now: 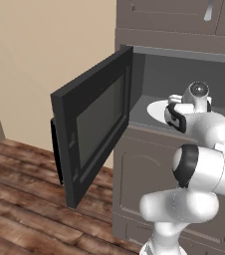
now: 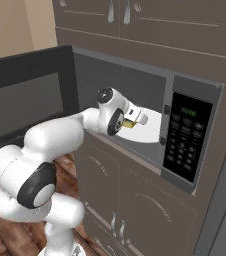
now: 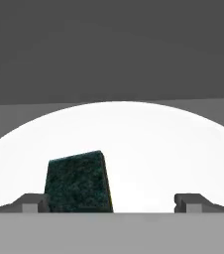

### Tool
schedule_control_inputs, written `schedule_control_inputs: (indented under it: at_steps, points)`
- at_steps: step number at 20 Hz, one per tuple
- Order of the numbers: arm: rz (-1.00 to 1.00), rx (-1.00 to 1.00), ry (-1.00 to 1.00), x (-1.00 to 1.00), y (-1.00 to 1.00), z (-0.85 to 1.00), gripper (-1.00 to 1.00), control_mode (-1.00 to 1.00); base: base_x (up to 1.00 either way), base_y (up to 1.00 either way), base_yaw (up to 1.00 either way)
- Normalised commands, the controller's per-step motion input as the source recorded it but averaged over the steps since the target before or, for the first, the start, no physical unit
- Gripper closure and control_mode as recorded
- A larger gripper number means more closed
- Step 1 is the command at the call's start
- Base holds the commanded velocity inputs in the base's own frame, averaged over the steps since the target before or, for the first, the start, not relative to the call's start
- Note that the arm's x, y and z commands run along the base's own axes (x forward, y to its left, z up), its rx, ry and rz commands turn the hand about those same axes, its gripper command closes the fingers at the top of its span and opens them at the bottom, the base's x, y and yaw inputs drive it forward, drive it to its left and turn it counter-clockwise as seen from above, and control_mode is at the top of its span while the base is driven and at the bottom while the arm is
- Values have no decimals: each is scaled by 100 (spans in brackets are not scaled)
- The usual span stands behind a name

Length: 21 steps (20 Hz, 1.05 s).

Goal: Place the sponge inside the microwave to prepare for sanitizing.

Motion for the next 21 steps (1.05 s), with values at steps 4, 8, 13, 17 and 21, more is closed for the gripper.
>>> schedule_control_inputs:
  at_steps: [4,8,13,17,21]
  points:
    - [0,0,1,-47,39,28,-100,-100,0,0,0]
    - [1,0,7,-34,34,69,-100,-100,0,0,0]
    - [4,0,0,-48,34,63,-100,-100,0,0,0]
    - [2,0,0,-64,23,44,-100,-100,0,0,0]
    - [0,0,0,-75,9,9,-100,-100,0,0,0]
